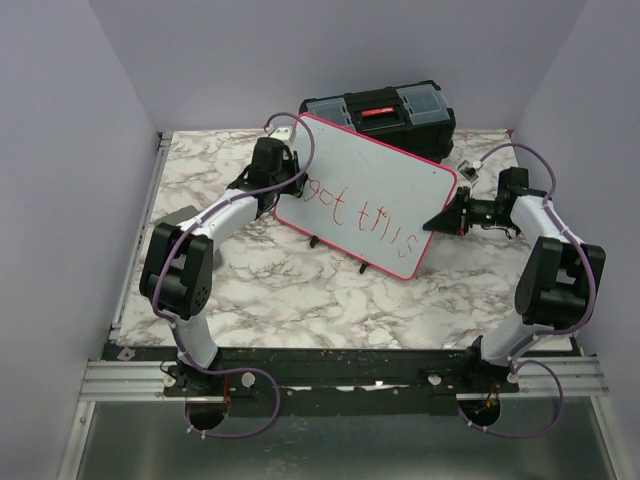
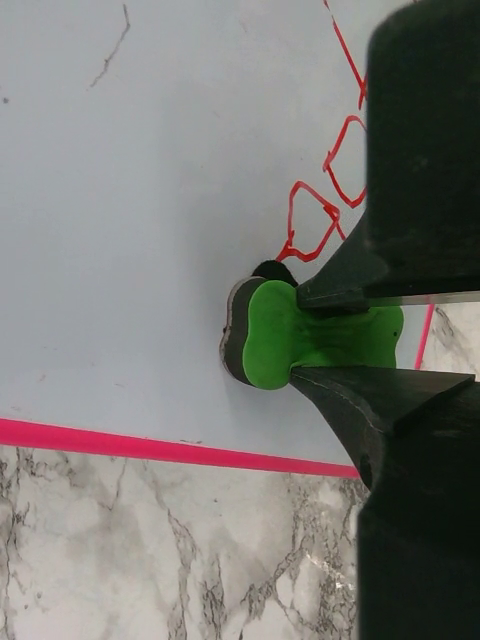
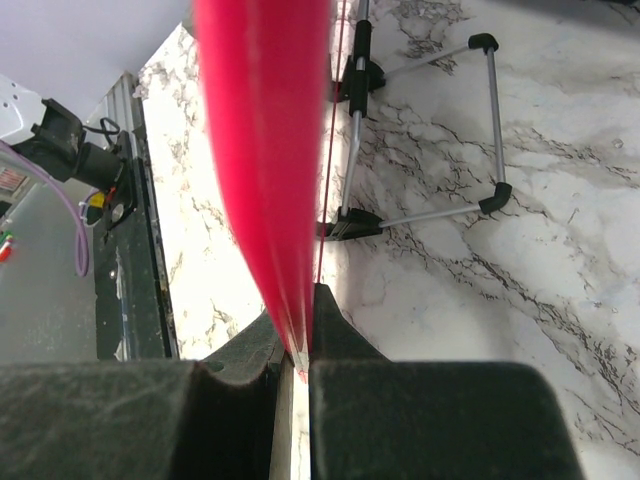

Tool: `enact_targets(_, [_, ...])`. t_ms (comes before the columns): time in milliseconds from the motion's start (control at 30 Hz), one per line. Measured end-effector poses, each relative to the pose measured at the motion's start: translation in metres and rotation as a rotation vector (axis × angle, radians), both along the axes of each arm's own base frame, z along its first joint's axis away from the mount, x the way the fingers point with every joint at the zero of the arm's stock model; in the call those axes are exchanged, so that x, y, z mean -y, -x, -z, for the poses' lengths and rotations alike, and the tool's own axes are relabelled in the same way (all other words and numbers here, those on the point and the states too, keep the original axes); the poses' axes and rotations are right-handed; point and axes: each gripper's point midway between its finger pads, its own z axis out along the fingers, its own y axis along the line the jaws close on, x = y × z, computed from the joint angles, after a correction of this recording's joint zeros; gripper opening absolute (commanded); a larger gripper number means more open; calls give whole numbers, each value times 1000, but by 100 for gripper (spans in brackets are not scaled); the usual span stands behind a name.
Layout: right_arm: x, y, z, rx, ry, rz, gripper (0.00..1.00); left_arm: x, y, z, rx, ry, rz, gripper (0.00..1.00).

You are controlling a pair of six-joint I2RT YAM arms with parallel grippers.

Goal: Erase the whiteboard
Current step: Erase the whiteboard at the whiteboard stand.

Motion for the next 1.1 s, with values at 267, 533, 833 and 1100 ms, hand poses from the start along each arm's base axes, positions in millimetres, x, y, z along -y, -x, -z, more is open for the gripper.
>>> enact_targets(267, [1, 1, 0, 3, 0, -1, 1, 10, 13, 13, 52, -13, -4, 0])
enact_targets(533, [2, 1, -1, 12, 2, -2, 1, 41, 22, 5, 129, -42, 13, 0])
enact_targets(833, [3, 1, 0, 13, 0, -8, 1, 46, 17, -9, 161, -23, 9, 0])
enact_targets(1100, [2, 3, -1, 10, -1, -13, 1, 20, 1, -10, 170, 26, -73, 0])
